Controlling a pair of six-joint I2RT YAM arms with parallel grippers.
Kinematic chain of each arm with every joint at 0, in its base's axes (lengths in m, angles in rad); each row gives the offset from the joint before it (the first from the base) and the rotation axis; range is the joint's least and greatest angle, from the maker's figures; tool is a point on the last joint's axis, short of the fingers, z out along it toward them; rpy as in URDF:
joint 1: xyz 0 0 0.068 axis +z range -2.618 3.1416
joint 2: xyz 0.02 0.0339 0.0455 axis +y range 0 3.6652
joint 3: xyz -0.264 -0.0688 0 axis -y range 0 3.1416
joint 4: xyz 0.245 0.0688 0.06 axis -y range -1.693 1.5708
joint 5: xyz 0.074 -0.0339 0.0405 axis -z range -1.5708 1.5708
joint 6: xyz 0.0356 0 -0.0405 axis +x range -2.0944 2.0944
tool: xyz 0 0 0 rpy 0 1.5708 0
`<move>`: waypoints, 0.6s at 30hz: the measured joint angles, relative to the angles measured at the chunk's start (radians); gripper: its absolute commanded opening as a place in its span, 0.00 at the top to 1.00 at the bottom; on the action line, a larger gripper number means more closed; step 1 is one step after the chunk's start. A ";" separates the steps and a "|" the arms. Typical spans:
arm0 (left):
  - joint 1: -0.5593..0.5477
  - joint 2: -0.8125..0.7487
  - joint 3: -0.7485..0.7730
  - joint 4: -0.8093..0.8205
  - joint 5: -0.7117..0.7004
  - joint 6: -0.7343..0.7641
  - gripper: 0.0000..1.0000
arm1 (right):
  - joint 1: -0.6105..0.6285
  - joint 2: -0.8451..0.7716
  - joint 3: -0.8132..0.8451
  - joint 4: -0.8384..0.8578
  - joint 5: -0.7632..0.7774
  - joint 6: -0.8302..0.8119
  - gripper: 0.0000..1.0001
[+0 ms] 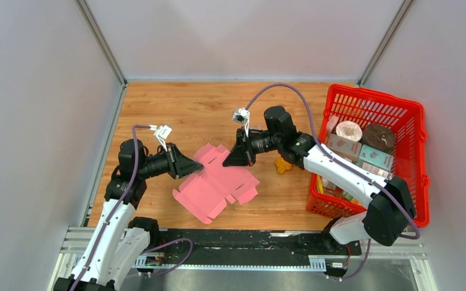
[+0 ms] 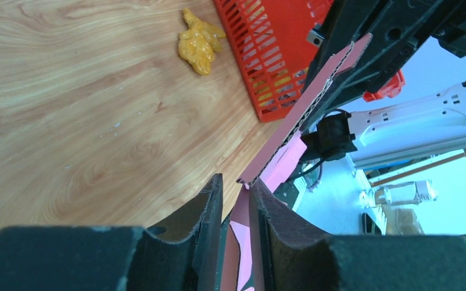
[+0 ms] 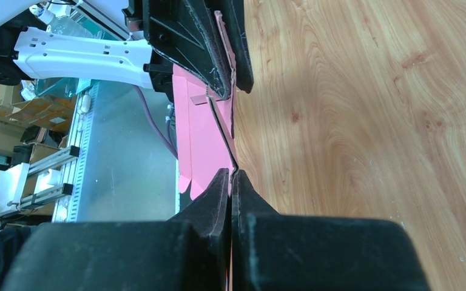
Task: Fold the paper box
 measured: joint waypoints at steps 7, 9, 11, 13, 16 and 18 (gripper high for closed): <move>-0.055 0.012 0.000 0.021 0.018 -0.003 0.71 | 0.000 0.000 -0.010 0.009 -0.014 0.007 1.00; -0.069 0.018 0.000 0.020 0.024 0.002 0.69 | 0.000 0.000 -0.014 0.008 -0.019 0.007 1.00; -0.072 0.016 0.000 0.011 0.029 0.013 0.70 | 0.000 0.000 -0.014 0.008 -0.019 0.007 1.00; -0.073 0.005 0.000 -0.003 0.031 0.022 0.73 | 0.003 0.000 -0.014 0.008 -0.023 0.007 1.00; -0.074 -0.016 -0.005 -0.009 0.031 0.027 0.74 | 0.004 0.000 -0.014 0.009 -0.029 0.008 1.00; -0.075 -0.021 -0.006 -0.009 0.032 0.027 0.72 | 0.005 0.000 -0.014 0.011 -0.035 0.010 1.00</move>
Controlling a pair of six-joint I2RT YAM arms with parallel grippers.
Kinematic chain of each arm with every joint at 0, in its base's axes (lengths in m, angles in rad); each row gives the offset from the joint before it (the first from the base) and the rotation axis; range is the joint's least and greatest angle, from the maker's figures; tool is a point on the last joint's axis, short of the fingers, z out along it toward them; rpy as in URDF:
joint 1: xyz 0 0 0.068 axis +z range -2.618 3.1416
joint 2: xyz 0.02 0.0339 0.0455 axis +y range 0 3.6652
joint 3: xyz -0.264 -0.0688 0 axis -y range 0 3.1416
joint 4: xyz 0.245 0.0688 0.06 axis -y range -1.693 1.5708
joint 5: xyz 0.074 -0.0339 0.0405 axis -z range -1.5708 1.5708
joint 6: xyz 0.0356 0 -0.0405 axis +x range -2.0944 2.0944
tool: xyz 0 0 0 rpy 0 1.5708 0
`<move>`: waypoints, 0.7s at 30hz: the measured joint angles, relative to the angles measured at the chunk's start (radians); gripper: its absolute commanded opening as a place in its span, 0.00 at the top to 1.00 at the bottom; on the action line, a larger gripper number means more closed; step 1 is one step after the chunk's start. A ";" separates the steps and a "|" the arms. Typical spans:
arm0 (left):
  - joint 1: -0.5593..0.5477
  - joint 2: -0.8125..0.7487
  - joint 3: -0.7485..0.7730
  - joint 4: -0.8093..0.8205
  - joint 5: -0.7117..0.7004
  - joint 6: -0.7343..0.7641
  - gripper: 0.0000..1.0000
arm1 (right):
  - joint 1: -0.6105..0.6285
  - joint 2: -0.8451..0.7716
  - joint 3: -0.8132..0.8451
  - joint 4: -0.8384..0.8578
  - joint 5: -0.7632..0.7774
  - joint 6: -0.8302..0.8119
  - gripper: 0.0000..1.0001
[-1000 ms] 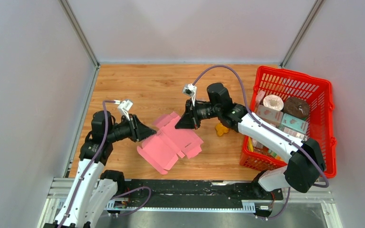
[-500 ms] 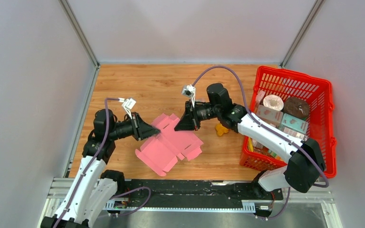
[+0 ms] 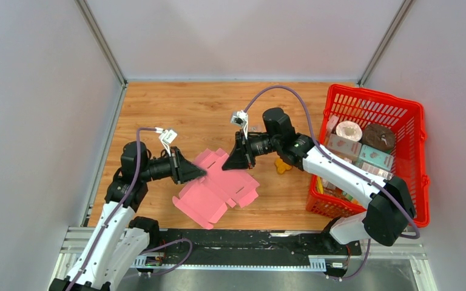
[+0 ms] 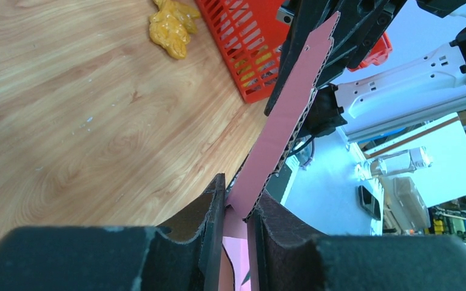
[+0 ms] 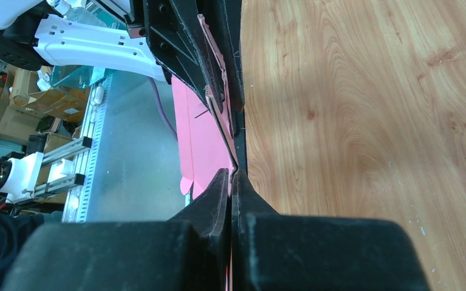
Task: Fold the paper box
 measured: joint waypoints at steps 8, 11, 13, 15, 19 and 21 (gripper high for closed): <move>0.000 0.000 -0.002 -0.018 0.020 0.001 0.51 | 0.000 0.000 0.000 0.000 -0.008 0.000 1.00; 0.000 -0.035 -0.002 -0.028 0.003 -0.005 0.48 | 0.000 -0.002 0.000 0.000 -0.010 0.000 1.00; 0.000 -0.072 -0.002 -0.031 -0.014 -0.016 0.48 | -0.001 -0.004 0.000 0.001 -0.011 0.000 1.00; 0.000 -0.101 -0.001 -0.031 -0.028 -0.025 0.49 | -0.003 -0.008 0.000 0.004 -0.013 0.000 1.00; 0.020 -0.119 0.018 -0.042 -0.035 -0.040 0.52 | -0.008 -0.013 0.000 0.013 -0.022 0.000 1.00; 0.041 -0.119 0.028 -0.061 -0.036 -0.037 0.54 | -0.010 -0.014 -0.001 0.018 -0.027 0.000 1.00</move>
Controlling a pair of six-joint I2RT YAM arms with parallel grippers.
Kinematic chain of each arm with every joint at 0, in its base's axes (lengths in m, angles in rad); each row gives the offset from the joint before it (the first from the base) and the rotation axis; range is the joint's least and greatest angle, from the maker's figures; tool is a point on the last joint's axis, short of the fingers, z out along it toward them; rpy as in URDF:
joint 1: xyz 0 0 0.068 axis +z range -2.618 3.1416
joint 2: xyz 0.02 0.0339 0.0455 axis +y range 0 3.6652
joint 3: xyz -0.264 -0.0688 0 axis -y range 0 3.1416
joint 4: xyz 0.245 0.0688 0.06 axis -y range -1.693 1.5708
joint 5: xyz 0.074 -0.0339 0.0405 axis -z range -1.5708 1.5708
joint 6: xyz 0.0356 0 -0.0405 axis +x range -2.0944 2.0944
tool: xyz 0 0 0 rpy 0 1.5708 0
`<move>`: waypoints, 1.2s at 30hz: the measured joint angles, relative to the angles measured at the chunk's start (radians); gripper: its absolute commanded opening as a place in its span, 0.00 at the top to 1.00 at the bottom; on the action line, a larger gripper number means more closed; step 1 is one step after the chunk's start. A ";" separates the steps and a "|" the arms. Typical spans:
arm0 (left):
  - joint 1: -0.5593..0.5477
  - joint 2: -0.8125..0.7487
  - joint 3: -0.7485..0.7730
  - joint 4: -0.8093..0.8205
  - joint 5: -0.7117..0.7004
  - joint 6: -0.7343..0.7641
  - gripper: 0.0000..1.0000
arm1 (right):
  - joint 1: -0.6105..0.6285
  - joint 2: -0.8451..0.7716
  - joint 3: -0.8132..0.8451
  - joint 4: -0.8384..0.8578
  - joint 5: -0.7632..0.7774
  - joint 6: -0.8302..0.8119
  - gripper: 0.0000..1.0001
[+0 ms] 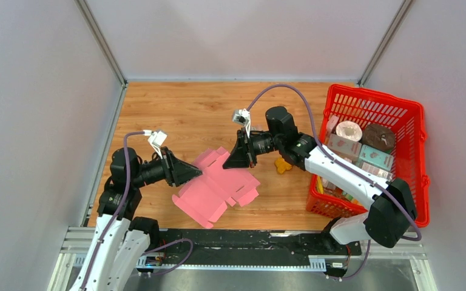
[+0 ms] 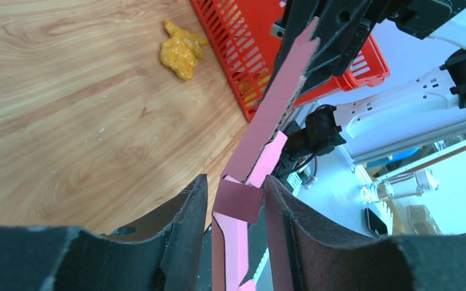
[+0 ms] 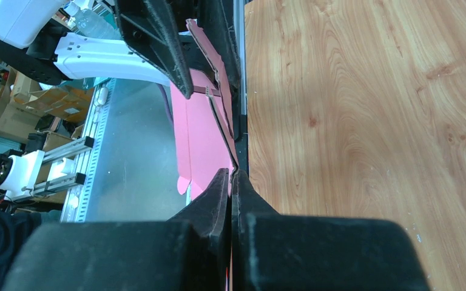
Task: Fold the paper box
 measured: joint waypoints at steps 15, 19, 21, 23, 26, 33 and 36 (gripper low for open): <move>0.079 -0.013 0.039 -0.065 0.034 0.016 0.50 | -0.004 -0.006 0.000 0.011 -0.024 0.000 1.00; 0.086 -0.010 0.041 -0.074 0.044 0.023 0.58 | -0.004 -0.006 0.000 0.011 -0.025 0.000 1.00; 0.086 0.003 0.042 -0.081 0.054 0.028 0.62 | -0.004 -0.006 0.000 0.011 -0.026 0.000 1.00; 0.086 0.018 0.042 -0.094 0.062 0.037 0.62 | -0.004 -0.007 0.000 0.011 -0.025 0.000 1.00; 0.087 0.034 0.042 -0.104 0.087 0.046 0.61 | -0.004 -0.014 -0.006 0.013 -0.025 0.000 1.00; 0.088 0.042 0.019 -0.068 0.152 0.034 0.61 | -0.004 -0.019 -0.016 0.021 -0.025 0.008 1.00; 0.061 0.057 0.002 -0.040 0.154 0.021 0.66 | -0.004 -0.019 -0.017 0.034 -0.026 0.016 1.00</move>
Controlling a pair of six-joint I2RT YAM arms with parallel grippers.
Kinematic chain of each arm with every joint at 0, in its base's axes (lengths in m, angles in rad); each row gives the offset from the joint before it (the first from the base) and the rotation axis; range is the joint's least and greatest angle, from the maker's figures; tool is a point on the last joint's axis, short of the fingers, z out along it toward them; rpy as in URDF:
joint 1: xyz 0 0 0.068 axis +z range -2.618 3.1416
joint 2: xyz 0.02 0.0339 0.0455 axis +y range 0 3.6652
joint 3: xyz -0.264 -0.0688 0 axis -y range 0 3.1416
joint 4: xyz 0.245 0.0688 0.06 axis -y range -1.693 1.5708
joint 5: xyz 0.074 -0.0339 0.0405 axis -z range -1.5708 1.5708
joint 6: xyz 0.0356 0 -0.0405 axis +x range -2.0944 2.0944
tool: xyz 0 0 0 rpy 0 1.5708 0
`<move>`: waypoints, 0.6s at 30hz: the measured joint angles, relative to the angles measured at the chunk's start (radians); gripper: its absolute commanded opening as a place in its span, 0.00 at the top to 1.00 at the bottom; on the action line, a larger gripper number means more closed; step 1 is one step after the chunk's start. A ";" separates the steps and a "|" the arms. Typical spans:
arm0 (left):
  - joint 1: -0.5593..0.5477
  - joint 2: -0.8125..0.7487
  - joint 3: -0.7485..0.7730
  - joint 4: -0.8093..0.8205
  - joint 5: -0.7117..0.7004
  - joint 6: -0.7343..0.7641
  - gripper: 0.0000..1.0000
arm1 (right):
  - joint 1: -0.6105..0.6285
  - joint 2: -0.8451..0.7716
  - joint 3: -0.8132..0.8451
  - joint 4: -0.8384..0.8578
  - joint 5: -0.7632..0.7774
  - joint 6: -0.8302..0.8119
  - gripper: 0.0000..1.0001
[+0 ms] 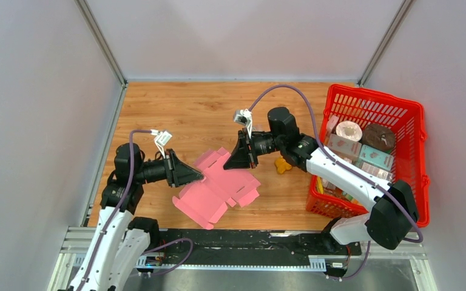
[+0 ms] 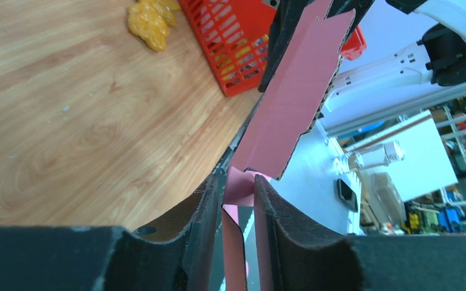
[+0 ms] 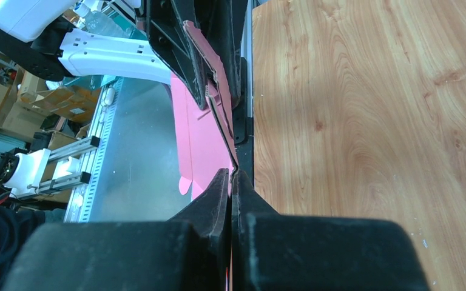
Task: Fold the paper box
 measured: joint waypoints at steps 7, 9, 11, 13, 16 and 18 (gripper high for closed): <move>-0.071 0.059 -0.003 0.019 -0.027 0.003 1.00 | -0.002 0.000 -0.015 0.013 -0.006 0.021 1.00; -0.071 0.063 -0.001 0.017 -0.040 0.017 1.00 | -0.004 0.000 -0.015 0.018 -0.006 0.024 1.00; -0.072 0.064 0.008 0.003 -0.053 0.038 1.00 | -0.004 0.000 -0.015 0.022 -0.005 0.024 1.00; -0.075 0.055 0.019 -0.018 -0.081 0.064 1.00 | -0.004 0.000 -0.015 0.024 0.003 0.024 1.00; -0.081 0.029 0.028 -0.047 -0.121 0.098 0.74 | -0.002 0.000 -0.015 0.032 0.015 0.023 1.00; -0.084 0.022 0.048 -0.079 -0.142 0.124 0.59 | 0.003 0.000 -0.014 0.033 0.025 0.019 1.00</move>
